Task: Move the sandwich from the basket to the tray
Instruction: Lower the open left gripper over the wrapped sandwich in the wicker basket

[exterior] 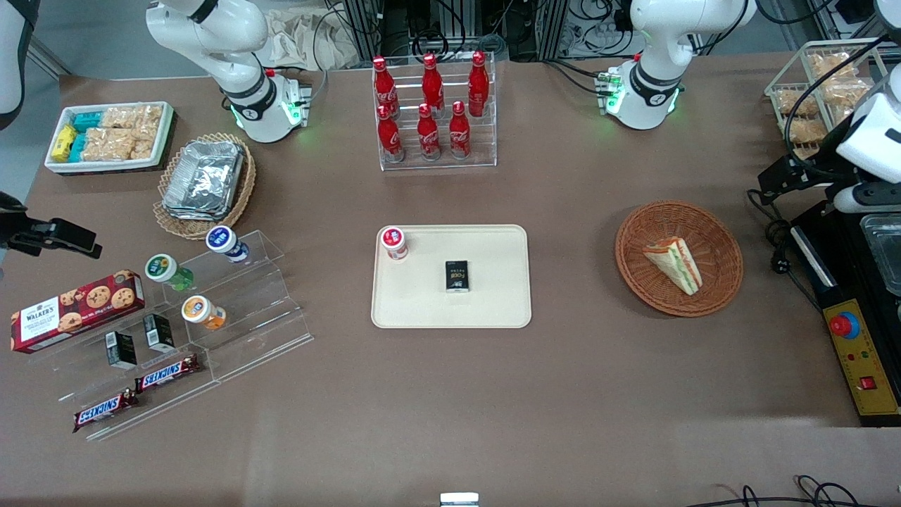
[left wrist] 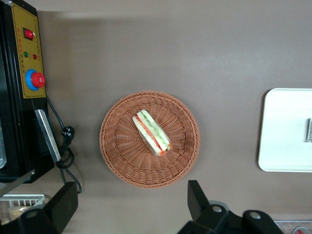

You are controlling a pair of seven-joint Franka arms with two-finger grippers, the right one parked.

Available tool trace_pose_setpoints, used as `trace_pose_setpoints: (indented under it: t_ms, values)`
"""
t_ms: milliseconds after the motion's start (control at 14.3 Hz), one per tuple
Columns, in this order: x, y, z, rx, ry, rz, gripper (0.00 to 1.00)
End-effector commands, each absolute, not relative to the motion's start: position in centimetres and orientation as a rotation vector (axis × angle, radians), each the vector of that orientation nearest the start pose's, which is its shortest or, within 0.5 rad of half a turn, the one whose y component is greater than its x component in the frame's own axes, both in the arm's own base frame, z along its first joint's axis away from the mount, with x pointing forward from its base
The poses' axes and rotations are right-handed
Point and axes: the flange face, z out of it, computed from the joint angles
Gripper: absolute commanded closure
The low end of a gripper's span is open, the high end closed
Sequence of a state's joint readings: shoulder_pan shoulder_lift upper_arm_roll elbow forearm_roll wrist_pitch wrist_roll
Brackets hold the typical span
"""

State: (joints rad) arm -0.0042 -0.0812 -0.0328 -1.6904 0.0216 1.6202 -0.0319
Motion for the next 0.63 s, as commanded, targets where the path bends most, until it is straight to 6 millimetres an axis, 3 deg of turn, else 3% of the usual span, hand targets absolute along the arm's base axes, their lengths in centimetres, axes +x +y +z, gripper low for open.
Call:
trace_pose_setpoints:
  t_ms: [0,140,279,419,558]
  values:
    - [53.7,-2.3,62.1,-3.107,0.066,-0.013,0.00]
    - [53.8,-3.2,61.6,-3.106,0.007,0.006,0.00]
    - [53.7,-4.0,59.9,-3.097,-0.165,0.044,0.00]
    - [52.9,-4.4,56.4,-3.056,-0.514,0.020,0.00]
    - [50.8,-4.3,52.6,-3.006,-0.795,-0.053,0.00]
